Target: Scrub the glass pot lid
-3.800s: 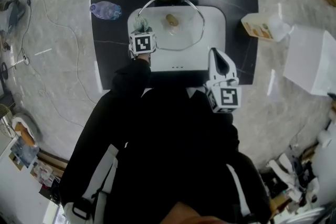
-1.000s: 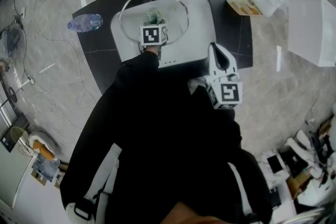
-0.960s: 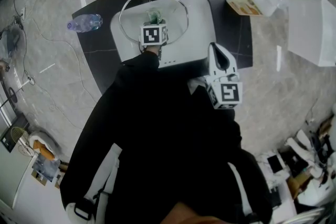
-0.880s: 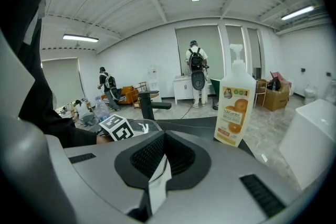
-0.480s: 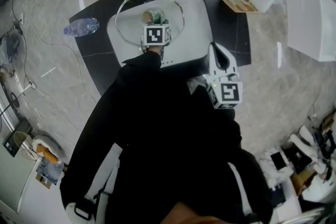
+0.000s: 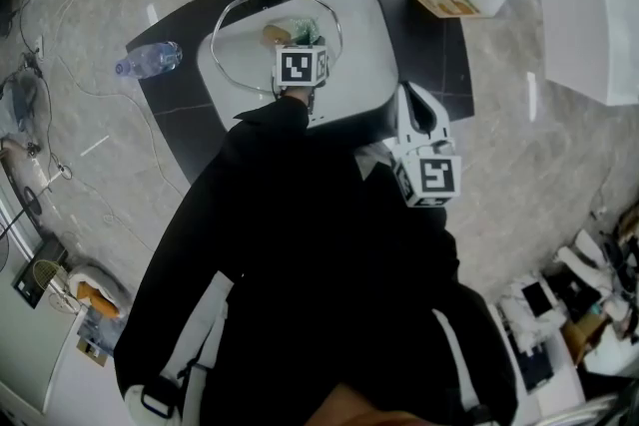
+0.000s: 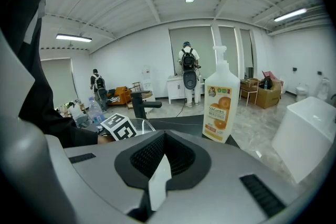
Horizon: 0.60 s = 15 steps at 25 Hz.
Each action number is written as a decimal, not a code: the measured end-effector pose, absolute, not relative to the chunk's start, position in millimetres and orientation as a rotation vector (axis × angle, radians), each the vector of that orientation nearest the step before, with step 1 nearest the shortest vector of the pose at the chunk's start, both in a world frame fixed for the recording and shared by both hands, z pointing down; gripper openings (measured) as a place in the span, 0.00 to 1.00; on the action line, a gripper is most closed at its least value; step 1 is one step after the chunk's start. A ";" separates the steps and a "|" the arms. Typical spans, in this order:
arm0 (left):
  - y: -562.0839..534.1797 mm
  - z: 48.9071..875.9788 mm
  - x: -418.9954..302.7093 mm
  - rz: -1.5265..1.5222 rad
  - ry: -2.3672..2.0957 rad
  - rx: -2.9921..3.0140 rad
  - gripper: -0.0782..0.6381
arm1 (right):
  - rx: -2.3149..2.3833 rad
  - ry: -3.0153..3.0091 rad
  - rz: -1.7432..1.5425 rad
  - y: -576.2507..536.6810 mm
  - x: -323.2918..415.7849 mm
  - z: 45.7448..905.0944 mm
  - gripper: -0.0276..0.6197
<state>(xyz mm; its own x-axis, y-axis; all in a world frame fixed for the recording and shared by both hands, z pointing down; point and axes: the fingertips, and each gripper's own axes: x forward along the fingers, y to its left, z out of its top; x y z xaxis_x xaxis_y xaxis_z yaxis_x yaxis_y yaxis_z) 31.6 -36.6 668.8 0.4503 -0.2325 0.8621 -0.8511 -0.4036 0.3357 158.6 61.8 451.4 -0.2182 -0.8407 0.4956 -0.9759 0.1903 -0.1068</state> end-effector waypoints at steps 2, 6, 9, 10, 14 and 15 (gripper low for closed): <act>-36.1 668.3 36.3 0.956 -0.901 1.891 0.19 | 1.725 -2.135 0.573 63.6 162.0 452.5 0.03; -35.4 667.8 44.8 0.959 -0.879 1.901 0.19 | 1.739 -2.127 0.591 66.4 163.3 450.7 0.03; -34.5 666.4 53.0 0.955 -0.855 1.914 0.19 | 1.758 -2.125 0.595 67.4 165.0 448.2 0.03; -34.0 665.9 56.0 0.955 -0.847 1.920 0.19 | 1.762 -2.119 0.598 68.3 166.0 447.9 0.03; -32.6 663.9 67.7 0.950 -0.816 1.942 0.19 | 1.775 -2.108 0.600 71.1 168.8 446.1 0.03; -32.3 663.4 70.1 0.950 -0.810 1.945 0.19 | 1.775 -2.107 0.596 72.1 169.4 445.9 0.03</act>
<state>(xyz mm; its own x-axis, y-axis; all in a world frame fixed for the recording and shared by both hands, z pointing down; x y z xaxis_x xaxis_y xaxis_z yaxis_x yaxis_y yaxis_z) 70.1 -32.3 663.4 0.5114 -0.1909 0.8379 -0.7973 -0.4692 0.3797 169.4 72.1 445.9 -0.1759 -0.8501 0.4964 -0.9841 0.1404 -0.1084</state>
